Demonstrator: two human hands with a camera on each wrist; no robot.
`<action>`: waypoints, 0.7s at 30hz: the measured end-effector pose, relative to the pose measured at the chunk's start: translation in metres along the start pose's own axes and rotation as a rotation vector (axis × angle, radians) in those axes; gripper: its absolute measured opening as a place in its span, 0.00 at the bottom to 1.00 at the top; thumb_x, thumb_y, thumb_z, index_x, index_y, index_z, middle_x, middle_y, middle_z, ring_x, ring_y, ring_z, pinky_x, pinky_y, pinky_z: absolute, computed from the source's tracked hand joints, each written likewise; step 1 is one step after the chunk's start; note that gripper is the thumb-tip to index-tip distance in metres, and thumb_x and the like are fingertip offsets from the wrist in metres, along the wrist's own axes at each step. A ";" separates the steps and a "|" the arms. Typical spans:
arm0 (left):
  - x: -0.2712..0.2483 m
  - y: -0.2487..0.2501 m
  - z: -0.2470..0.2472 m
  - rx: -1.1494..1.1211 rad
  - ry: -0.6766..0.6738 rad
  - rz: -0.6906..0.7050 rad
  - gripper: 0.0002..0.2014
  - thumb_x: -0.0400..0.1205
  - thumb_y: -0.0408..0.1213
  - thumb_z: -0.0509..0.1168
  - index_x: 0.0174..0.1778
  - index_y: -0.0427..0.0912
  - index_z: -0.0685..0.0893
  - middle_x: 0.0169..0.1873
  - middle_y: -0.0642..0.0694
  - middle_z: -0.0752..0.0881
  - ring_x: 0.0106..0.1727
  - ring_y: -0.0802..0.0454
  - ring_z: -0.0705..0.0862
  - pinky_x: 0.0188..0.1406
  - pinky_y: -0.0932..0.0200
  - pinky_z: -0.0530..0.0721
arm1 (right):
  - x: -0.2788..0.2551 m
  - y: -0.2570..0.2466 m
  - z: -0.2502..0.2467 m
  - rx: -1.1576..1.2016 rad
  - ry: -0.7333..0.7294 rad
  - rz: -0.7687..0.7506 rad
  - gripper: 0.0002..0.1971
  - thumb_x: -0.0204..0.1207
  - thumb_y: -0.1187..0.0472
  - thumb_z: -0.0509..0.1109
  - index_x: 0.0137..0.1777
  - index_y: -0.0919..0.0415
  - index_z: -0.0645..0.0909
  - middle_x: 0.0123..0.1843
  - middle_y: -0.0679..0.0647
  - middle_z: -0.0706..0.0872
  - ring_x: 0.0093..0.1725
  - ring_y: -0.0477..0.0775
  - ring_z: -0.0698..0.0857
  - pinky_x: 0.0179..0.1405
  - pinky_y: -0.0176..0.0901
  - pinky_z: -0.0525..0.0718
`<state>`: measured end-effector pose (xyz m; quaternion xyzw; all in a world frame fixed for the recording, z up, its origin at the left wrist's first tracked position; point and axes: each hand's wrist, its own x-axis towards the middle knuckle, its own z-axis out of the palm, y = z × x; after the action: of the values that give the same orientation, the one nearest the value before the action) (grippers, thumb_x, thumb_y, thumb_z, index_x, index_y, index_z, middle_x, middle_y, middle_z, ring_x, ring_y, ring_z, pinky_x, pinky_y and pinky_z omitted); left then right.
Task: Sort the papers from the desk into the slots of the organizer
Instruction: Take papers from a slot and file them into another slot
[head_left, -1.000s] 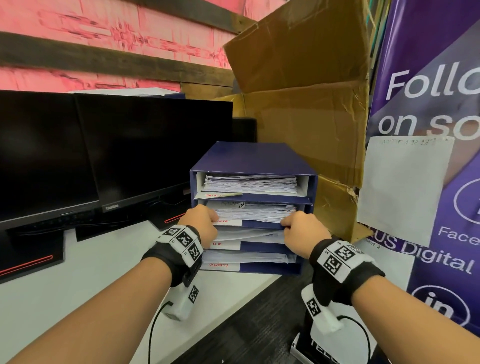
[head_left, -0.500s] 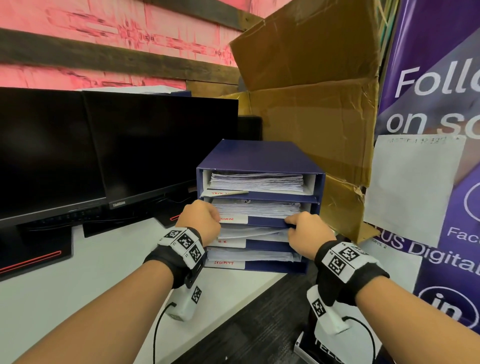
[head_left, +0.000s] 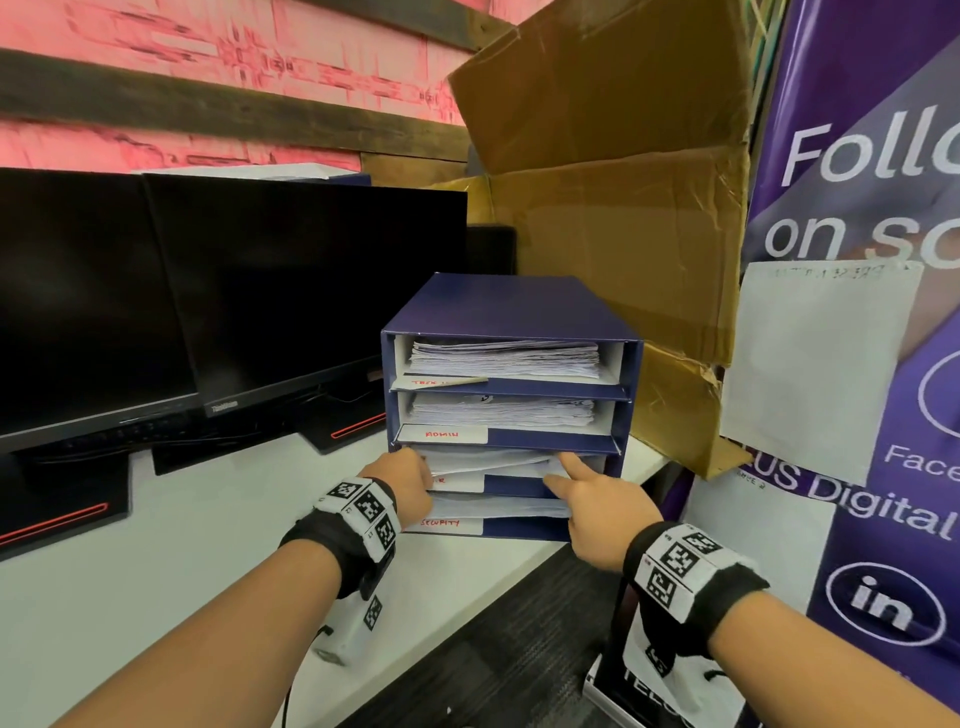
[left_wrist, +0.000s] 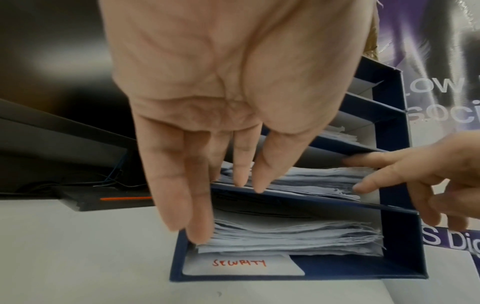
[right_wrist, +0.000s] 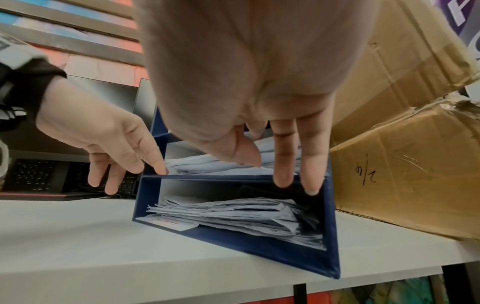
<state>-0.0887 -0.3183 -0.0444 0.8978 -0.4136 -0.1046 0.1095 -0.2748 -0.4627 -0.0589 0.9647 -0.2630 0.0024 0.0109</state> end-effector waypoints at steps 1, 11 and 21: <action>0.000 0.000 0.000 0.007 -0.011 0.000 0.17 0.81 0.32 0.61 0.66 0.40 0.82 0.57 0.39 0.85 0.50 0.42 0.86 0.44 0.60 0.80 | 0.003 -0.001 0.000 -0.010 -0.024 0.006 0.29 0.76 0.66 0.63 0.78 0.51 0.66 0.84 0.53 0.54 0.67 0.63 0.80 0.60 0.55 0.83; 0.003 -0.003 -0.002 -0.003 -0.047 0.015 0.20 0.82 0.35 0.61 0.71 0.39 0.77 0.59 0.38 0.84 0.57 0.40 0.86 0.47 0.58 0.81 | 0.047 -0.016 -0.007 -0.192 -0.112 0.025 0.19 0.77 0.61 0.62 0.68 0.54 0.76 0.66 0.56 0.81 0.62 0.62 0.83 0.58 0.57 0.84; 0.007 -0.005 0.000 -0.020 -0.036 0.013 0.19 0.83 0.34 0.61 0.71 0.38 0.78 0.56 0.38 0.85 0.57 0.41 0.86 0.42 0.61 0.78 | 0.054 -0.019 0.008 -0.289 -0.170 0.049 0.29 0.77 0.59 0.64 0.78 0.61 0.63 0.78 0.55 0.66 0.70 0.61 0.77 0.62 0.57 0.80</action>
<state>-0.0800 -0.3205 -0.0466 0.8919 -0.4203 -0.1240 0.1120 -0.2184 -0.4736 -0.0667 0.9432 -0.2838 -0.1168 0.1273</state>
